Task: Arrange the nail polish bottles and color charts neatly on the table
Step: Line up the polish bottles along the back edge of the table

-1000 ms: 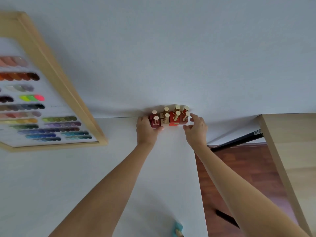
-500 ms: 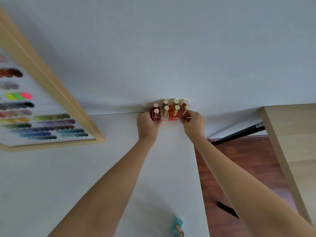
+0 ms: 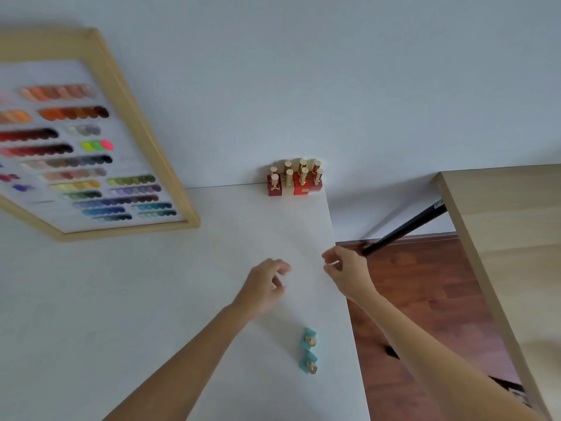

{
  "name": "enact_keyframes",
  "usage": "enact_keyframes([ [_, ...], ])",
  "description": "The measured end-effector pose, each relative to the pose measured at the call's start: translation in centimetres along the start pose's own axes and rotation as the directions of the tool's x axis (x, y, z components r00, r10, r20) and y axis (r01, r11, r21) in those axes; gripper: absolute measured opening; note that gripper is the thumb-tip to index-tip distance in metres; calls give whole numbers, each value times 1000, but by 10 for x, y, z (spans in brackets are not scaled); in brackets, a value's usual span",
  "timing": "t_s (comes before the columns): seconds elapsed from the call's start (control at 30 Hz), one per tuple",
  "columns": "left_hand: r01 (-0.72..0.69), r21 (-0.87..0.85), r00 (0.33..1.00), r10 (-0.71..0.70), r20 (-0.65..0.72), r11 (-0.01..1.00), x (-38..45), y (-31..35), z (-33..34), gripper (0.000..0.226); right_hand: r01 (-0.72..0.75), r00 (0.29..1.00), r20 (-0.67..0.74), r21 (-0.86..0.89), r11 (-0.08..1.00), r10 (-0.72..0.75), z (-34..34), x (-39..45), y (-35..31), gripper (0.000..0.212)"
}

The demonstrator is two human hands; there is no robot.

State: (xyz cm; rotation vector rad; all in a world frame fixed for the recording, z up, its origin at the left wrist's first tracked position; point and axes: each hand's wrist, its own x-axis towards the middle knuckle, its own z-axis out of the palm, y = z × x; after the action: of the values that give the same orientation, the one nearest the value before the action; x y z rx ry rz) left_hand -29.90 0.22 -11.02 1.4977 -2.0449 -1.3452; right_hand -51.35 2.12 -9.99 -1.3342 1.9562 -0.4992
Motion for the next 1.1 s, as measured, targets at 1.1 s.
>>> enact_keyframes([
  [1.1, 97, 150, 978, -67, -195, 984, -132, 12, 98, 47, 31, 986, 164, -24, 999, -27, 24, -120, 20, 45],
])
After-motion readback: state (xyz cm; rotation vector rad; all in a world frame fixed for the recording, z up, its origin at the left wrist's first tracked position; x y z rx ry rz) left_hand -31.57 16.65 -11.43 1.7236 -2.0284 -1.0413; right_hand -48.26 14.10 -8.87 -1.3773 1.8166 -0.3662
